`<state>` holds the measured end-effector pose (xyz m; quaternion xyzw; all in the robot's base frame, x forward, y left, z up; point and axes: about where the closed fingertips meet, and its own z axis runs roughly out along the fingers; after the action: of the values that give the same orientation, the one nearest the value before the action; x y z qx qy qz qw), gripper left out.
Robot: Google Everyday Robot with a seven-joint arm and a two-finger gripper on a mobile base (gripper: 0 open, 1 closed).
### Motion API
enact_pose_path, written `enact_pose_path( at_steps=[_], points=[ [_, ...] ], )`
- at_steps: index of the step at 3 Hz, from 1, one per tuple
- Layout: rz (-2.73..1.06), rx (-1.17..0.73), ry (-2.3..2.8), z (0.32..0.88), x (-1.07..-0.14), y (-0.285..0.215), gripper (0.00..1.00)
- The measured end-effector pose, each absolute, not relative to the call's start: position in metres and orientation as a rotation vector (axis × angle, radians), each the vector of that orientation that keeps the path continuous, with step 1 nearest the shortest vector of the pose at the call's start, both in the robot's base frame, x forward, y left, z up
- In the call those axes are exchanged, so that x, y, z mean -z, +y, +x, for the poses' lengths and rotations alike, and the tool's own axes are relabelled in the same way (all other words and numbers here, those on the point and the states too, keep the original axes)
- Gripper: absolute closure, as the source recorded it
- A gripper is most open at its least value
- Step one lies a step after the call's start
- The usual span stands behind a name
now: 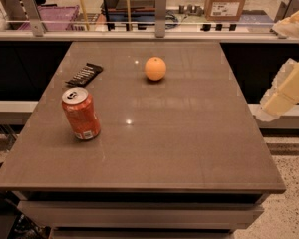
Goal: Knock coke can over
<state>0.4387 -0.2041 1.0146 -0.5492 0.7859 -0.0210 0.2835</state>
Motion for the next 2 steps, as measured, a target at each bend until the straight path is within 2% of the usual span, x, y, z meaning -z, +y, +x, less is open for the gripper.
enact_pose_path(
  at_steps=[2],
  points=[
    [-1.435,-0.150,1.911,0.454,-1.017,-0.174,0.00]
  ],
)
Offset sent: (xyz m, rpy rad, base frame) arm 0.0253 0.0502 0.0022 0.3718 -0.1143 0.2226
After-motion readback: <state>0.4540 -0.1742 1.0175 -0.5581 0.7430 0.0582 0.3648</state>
